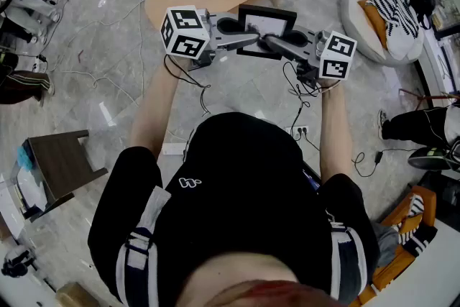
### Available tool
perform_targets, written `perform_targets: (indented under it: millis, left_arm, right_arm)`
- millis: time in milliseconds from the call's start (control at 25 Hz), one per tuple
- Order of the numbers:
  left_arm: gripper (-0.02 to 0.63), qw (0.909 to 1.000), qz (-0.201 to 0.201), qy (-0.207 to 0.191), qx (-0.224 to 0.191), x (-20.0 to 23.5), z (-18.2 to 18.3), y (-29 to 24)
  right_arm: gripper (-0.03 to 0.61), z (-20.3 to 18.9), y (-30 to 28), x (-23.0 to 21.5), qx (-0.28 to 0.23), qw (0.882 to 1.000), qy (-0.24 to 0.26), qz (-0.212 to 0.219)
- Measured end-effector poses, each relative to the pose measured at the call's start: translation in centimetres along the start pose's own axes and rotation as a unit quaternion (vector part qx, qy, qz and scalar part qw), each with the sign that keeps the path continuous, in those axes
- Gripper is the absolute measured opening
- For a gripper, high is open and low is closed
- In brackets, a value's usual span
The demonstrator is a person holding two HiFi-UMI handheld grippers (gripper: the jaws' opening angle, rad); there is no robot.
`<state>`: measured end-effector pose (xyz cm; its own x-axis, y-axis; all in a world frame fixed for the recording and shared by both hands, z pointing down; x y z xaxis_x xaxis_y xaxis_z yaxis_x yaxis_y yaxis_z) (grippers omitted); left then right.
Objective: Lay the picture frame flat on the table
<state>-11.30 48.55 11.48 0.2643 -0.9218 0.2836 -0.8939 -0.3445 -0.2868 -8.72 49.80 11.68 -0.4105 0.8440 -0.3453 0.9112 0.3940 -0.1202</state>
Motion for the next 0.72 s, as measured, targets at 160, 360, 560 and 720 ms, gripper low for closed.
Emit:
perform_targets:
  millis: [160, 360, 560, 720]
  left_arm:
    - [0.031, 0.9999, 0.002, 0.011, 0.005, 0.6, -0.6, -0.4]
    - [0.031, 0.9996, -0.001, 0.016, 0.023, 0.9, -1.2, -2.7]
    - [0.031, 0.9995, -0.001, 0.007, 0.031, 1.7, -1.1, -3.5]
    - [0.031, 0.9994, 0.004, 0.006, 0.034, 4.0, -0.7, -4.4]
  right_arm:
    - [0.023, -0.7, 0.0, -0.8, 0.0, 1.0, -0.02, 0.0]
    - [0.023, -2.1, 1.8, -1.5, 0.004, 1.0, -0.03, -0.003]
    - [0.023, -2.4, 2.4, -2.4, 0.002, 1.0, -0.018, -0.011]
    - [0.023, -2.1, 3.1, -4.9, 0.017, 1.0, 0.001, -0.015]
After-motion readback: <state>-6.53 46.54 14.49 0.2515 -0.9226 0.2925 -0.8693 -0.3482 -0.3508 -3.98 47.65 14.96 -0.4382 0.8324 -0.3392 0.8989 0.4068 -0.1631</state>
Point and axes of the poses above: the fingertips, and each gripper's own axes: y backward along the fingers, x to its left, z out of its top, the point moved 1 cm from there along y, backward along the fingers, and after that the axes turned 5 degrees about x, right-handed, at the moved point
